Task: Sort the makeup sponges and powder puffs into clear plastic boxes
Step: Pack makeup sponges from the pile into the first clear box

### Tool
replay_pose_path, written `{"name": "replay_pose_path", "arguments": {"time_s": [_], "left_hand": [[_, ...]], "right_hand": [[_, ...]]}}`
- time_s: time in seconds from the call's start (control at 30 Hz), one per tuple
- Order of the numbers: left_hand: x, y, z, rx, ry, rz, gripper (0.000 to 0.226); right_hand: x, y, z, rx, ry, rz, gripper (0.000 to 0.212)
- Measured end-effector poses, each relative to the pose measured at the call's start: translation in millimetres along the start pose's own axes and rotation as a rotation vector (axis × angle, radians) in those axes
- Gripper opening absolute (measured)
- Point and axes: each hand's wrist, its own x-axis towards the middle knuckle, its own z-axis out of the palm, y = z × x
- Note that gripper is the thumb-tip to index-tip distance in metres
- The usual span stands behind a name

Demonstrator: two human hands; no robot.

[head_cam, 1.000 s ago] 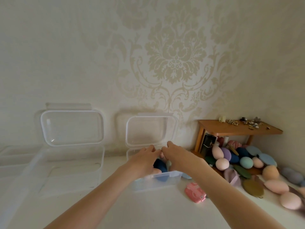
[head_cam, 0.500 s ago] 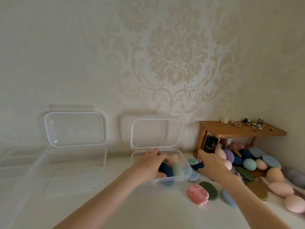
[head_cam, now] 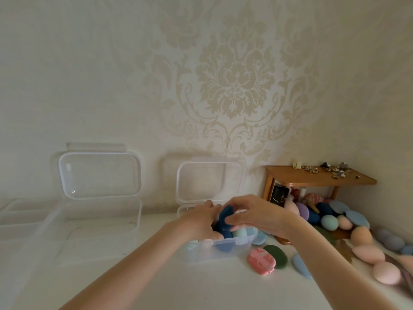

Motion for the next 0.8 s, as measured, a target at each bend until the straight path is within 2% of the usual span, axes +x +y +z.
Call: {"name": "replay_pose_path", "arguments": {"time_s": [0.13,0.23,0.3,0.37,0.5,0.6,0.67,0.8], "left_hand": [[-14.6,-13.8,-30.8,-0.129,-0.02,-0.006,0.046],[-26.1,-31.6,-46.3,-0.028,0.007,-0.027,0.044],[-27.2,-37.3,-41.7,0.075,-0.066,-0.096,0.042],[-21.2,-37.0,-30.5,0.134,-0.097,-0.147,0.026],[-12.8,-26.6,-23.6,0.27,-0.045,-0.148,0.016],[-12.5,-23.3,-24.8,0.288,0.038,-0.154,0.023],[-13.0,-21.4,-24.4,0.345,0.053,-0.147,0.023],[-17.0,-14.9,-23.5,0.26,0.059,-0.186,0.025]], "right_hand": [[14.1,4.9,13.2,0.027,-0.061,0.097,0.031],[21.0,-0.4,12.2,0.031,-0.066,0.116,0.029],[26.7,-6.2,16.9,-0.069,-0.057,0.105,0.029],[34.1,-11.8,25.2,-0.206,-0.045,0.09,0.032],[43.4,-13.6,41.0,-0.39,-0.003,0.067,0.033],[49.1,-9.9,51.9,-0.6,-0.006,0.086,0.028],[51.0,-9.7,53.8,-0.662,-0.046,0.097,0.026],[52.3,-17.0,60.0,-0.763,-0.052,0.064,0.027]]}}
